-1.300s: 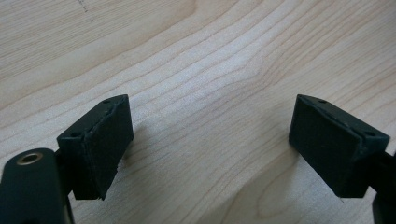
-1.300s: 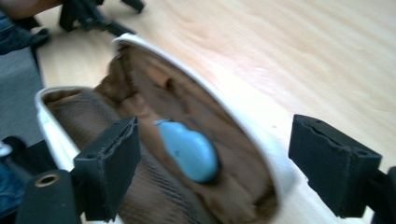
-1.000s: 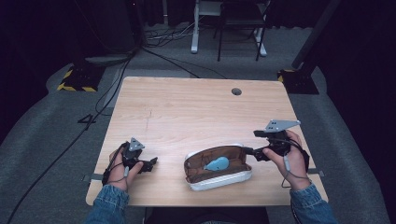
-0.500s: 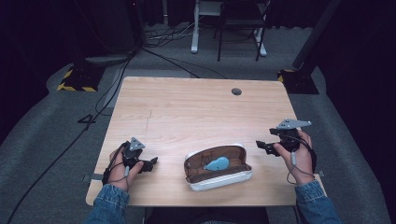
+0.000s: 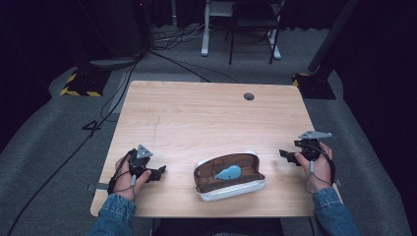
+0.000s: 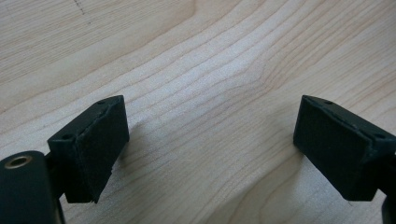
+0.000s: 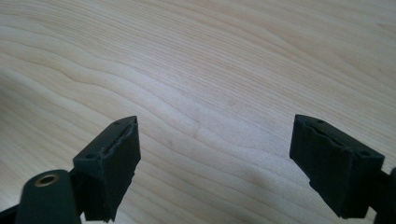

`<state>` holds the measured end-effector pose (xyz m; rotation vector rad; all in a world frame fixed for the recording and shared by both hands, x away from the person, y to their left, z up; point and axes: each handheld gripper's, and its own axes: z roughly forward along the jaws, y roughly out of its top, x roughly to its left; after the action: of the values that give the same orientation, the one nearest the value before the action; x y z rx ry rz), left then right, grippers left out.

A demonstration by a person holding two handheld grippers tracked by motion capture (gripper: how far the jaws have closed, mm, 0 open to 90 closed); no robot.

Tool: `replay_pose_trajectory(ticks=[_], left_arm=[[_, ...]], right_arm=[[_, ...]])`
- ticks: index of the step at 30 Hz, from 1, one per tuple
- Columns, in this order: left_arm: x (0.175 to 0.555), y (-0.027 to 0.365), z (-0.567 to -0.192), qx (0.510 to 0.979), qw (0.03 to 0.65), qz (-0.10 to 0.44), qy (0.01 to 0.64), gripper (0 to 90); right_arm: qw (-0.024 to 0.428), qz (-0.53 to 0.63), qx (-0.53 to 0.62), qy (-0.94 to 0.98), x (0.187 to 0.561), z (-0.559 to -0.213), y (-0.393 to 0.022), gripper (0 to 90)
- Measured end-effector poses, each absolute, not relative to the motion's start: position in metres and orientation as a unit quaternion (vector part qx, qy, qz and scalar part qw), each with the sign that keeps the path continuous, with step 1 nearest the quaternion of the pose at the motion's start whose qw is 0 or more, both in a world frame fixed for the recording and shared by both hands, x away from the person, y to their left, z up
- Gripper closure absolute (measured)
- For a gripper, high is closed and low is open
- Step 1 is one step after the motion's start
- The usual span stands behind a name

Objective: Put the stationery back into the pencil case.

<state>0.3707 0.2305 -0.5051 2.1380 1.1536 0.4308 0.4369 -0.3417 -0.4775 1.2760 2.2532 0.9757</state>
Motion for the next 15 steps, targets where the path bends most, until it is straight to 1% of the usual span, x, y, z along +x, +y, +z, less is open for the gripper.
replay_pose_trajectory(ticks=[8, 15], left_arm=[[0.371, 0.231, -0.505, 0.818, 0.331, 0.165, 0.441, 10.5], [0.371, 0.230, -0.505, 0.817, 0.332, 0.165, 0.442, 10.3]], right_arm=[[0.187, 0.337, 0.482, 0.787, 0.442, -0.497, -0.349, 16.6], [0.214, 0.338, 0.485, 0.777, 0.442, -0.504, -0.348, 13.2]])
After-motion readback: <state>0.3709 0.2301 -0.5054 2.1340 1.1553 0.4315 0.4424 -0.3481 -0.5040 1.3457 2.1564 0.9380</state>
